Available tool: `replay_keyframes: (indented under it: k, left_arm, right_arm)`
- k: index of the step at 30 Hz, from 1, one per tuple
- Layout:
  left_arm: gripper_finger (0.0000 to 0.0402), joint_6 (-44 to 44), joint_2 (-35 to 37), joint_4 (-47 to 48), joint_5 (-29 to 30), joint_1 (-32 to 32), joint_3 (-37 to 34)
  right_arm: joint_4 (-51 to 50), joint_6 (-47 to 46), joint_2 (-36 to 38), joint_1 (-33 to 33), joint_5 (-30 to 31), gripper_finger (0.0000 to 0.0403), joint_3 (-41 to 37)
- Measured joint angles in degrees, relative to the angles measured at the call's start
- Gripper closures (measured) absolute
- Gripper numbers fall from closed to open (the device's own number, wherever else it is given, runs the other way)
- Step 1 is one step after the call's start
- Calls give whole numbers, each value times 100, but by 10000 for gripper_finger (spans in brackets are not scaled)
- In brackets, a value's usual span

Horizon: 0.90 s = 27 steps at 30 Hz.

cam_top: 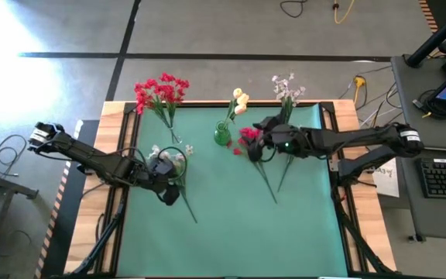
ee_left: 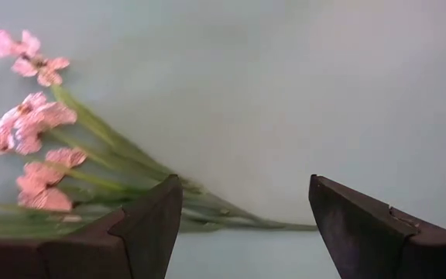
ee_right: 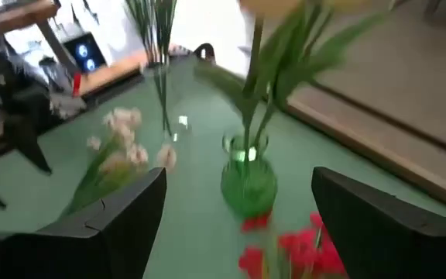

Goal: Sort flowers into vase by color
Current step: Put the red flowers into the transparent vase

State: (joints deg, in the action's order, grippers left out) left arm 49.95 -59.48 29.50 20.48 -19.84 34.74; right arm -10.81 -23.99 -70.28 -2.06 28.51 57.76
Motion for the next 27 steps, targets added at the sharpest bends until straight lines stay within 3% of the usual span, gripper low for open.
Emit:
replay_keyframes:
  k: [15, 21, 27]
  left_arm:
    - [134, -805, 0, -1236, -1, 0, 0]
    - [134, -1338, 0, -1964, -1, 0, 0]
    - [134, -1392, 0, -2051, -3, 0, 0]
  right_arm:
    - [-2366, -1885, -76, 684, -182, 92, -10]
    - [-2443, -2000, -700, 808, -314, 97, -70]
    - [-2486, -2286, -1535, 805, -641, 91, -72]
